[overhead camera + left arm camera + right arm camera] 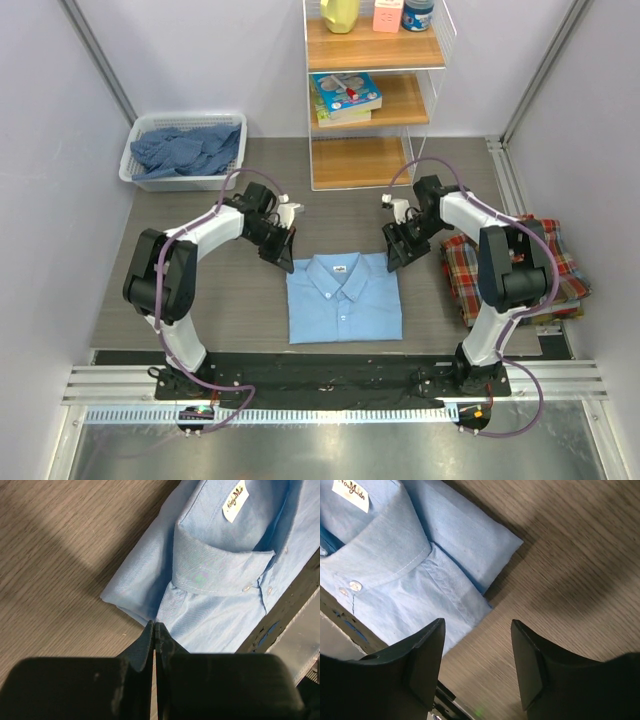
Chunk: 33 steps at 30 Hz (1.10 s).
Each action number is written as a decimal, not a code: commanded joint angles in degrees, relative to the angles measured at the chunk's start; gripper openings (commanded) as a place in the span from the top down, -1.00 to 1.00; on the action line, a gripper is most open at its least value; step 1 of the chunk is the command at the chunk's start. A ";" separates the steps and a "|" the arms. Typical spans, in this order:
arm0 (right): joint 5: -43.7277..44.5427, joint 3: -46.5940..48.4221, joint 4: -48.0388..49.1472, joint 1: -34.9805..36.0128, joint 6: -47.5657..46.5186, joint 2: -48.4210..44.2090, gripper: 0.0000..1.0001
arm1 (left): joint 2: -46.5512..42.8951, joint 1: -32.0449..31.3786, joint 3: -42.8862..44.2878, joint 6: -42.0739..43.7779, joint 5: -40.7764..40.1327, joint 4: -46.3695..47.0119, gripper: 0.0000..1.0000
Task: Fold and stack the long sleeve shirts
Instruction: Fold the shirt
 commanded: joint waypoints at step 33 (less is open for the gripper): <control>-4.85 4.64 8.49 0.22 3.08 4.09 0.98 | 0.08 4.27 -1.11 1.17 -4.67 0.77 1.00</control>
